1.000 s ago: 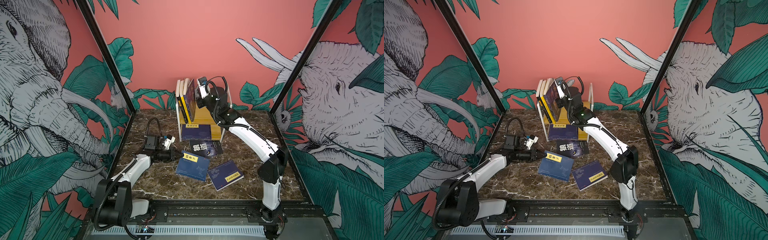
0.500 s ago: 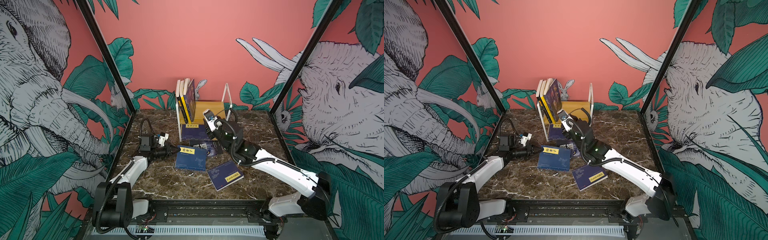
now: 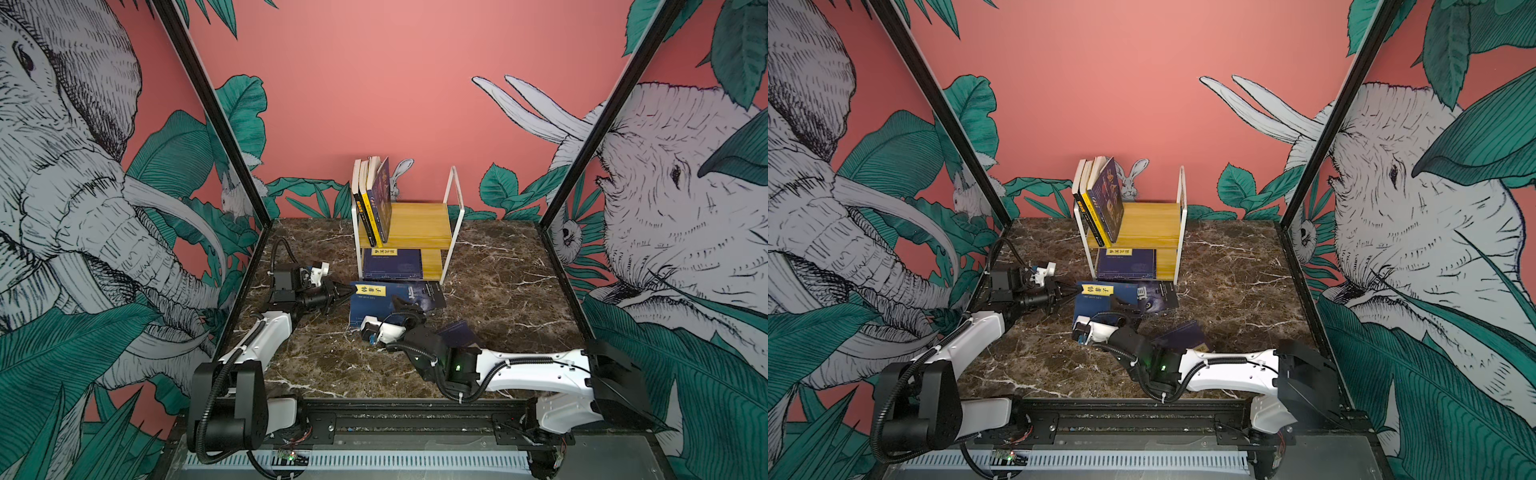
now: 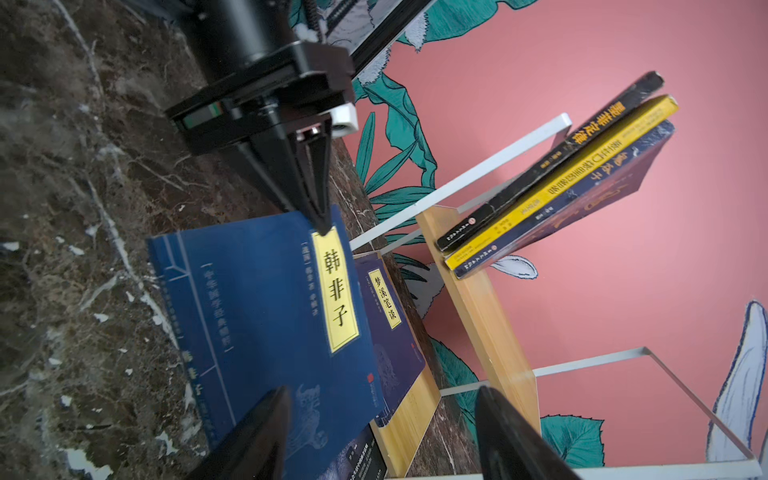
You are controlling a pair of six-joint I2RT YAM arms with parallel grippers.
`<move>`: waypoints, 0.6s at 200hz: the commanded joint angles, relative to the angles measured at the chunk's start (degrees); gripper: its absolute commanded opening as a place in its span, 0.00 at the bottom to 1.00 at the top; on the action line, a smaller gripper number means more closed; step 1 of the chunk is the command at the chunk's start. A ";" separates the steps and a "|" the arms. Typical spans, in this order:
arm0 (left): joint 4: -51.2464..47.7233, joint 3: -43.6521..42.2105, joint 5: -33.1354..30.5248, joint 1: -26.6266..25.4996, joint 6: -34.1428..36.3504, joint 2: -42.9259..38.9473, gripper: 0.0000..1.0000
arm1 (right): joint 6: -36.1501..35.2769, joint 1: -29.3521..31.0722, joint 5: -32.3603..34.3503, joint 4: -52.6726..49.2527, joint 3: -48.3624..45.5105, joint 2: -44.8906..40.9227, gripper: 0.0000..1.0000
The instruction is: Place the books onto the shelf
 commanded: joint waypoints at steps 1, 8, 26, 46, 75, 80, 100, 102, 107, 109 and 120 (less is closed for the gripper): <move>1.92 0.78 2.87 0.35 -2.14 0.16 0.00 | -5.16 2.14 5.88 8.91 -0.98 2.97 0.72; 1.84 0.96 2.88 0.38 -2.16 0.35 0.00 | -5.91 2.74 6.40 9.84 -1.37 4.28 0.73; 1.89 0.79 3.18 0.38 -2.16 1.18 0.00 | -8.20 3.64 7.65 13.58 -1.73 8.70 0.73; 1.52 1.43 3.87 0.33 -2.23 1.55 0.00 | -11.94 3.80 10.81 19.42 -0.68 14.00 0.75; 1.67 1.41 4.25 0.37 -2.00 1.63 0.00 | -20.27 3.29 14.76 34.02 0.48 23.49 0.77; 1.62 1.42 4.25 0.36 -1.94 1.71 0.00 | -22.44 3.17 15.75 36.80 1.04 25.27 0.77; 0.89 1.83 4.65 0.32 -1.93 1.97 0.00 | -30.15 2.58 18.60 46.07 3.13 31.33 0.71; 0.93 1.84 4.70 0.35 -1.93 1.98 0.00 | -30.70 2.54 18.69 46.84 3.32 31.72 0.70; 0.94 1.78 4.74 0.36 -1.91 2.05 0.00 | -31.44 2.32 18.91 48.16 3.62 32.61 0.67; 0.96 1.76 4.75 0.36 -1.86 2.06 0.00 | -31.53 2.21 18.99 48.49 3.71 32.90 0.65; 0.90 1.73 4.73 0.41 -1.64 2.29 0.00 | -31.38 1.33 19.19 49.05 4.15 33.86 0.60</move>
